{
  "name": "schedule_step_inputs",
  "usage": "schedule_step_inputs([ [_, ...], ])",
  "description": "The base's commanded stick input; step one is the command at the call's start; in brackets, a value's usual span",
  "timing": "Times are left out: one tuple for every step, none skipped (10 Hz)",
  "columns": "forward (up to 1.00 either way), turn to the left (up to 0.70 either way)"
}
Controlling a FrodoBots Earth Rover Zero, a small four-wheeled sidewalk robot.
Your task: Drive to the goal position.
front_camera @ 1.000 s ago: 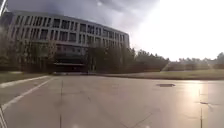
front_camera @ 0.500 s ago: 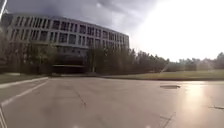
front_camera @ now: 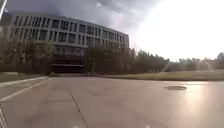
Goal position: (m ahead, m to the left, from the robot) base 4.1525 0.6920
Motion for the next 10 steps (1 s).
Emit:
schedule_step_inputs([
  [0.70, 0.00],
  [0.70, 0.00],
  [0.70, 0.00],
  [0.70, 0.00],
  [0.70, 0.00],
  [0.70, 0.00],
  [0.70, 0.00],
  [0.70, 0.00],
  [0.70, 0.00],
  [0.70, 0.00],
])
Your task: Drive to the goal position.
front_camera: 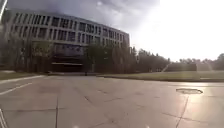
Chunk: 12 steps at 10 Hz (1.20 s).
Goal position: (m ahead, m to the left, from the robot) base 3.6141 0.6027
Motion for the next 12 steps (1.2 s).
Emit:
schedule_step_inputs([
  [0.70, 0.00],
  [0.70, 0.00],
  [0.70, 0.00],
  [0.70, 0.00],
  [0.70, 0.00],
  [0.70, 0.00],
  [0.70, 0.00],
  [0.70, 0.00],
  [0.70, 0.00],
  [0.70, 0.00],
  [0.70, 0.00],
  [0.70, 0.00],
])
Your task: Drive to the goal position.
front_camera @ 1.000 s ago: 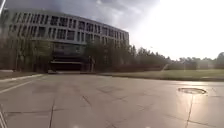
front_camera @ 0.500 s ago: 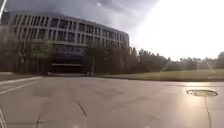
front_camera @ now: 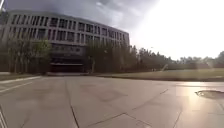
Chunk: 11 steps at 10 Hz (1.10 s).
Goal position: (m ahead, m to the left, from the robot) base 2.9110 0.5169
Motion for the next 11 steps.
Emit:
schedule_step_inputs([
  [0.70, 0.00],
  [0.70, 0.00],
  [0.70, 0.00],
  [0.70, 0.00],
  [0.70, 0.00],
  [0.70, 0.00],
  [0.70, 0.00],
  [0.70, 0.00],
  [0.70, 0.00],
  [0.70, 0.00],
  [0.70, 0.00],
])
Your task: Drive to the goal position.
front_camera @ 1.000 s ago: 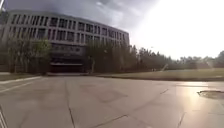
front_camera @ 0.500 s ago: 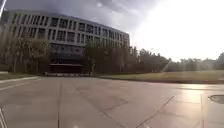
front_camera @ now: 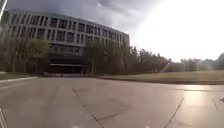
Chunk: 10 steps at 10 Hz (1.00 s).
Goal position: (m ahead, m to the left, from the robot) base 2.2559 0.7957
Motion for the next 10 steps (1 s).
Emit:
schedule_step_inputs([
  [0.70, 0.00],
  [0.70, 0.00],
  [0.70, 0.00],
  [0.70, 0.00],
  [0.70, 0.00],
  [0.70, 0.00],
  [0.70, 0.00],
  [0.70, 0.00],
  [0.70, 0.00],
  [0.70, 0.00],
])
